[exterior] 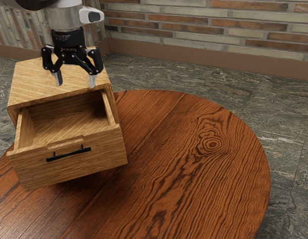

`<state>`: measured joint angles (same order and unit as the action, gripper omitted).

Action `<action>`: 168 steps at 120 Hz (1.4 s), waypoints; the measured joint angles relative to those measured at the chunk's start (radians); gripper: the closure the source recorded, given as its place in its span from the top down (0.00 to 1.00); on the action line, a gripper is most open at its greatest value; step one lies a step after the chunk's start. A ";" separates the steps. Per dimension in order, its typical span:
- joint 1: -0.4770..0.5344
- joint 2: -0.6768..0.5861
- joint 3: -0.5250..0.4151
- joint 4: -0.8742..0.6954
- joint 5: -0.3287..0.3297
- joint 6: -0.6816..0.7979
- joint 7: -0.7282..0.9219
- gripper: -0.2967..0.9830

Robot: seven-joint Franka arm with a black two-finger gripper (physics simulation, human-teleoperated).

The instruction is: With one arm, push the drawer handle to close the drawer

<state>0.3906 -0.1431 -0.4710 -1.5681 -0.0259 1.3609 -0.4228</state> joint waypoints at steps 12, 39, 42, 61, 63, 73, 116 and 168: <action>0.002 -0.005 0.006 0.001 0.000 0.034 -0.036 0.77; -0.018 -0.055 -0.001 -0.004 -0.002 0.019 -0.104 0.77; -0.023 -0.073 0.000 -0.015 -0.002 0.012 -0.111 0.76; -0.117 -0.238 0.072 -0.282 -0.010 0.010 -0.149 0.44; -0.130 -0.246 0.083 -0.305 -0.013 0.017 -0.152 0.42; -0.161 -0.322 0.107 -0.477 -0.046 0.084 -0.168 0.31; -0.212 -0.501 0.113 -0.833 -0.194 0.392 -0.257 0.17; -0.219 -0.500 0.111 -0.873 -0.156 0.502 -0.370 0.16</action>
<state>0.1719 -0.6435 -0.3602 -2.4410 -0.1823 1.8630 -0.7931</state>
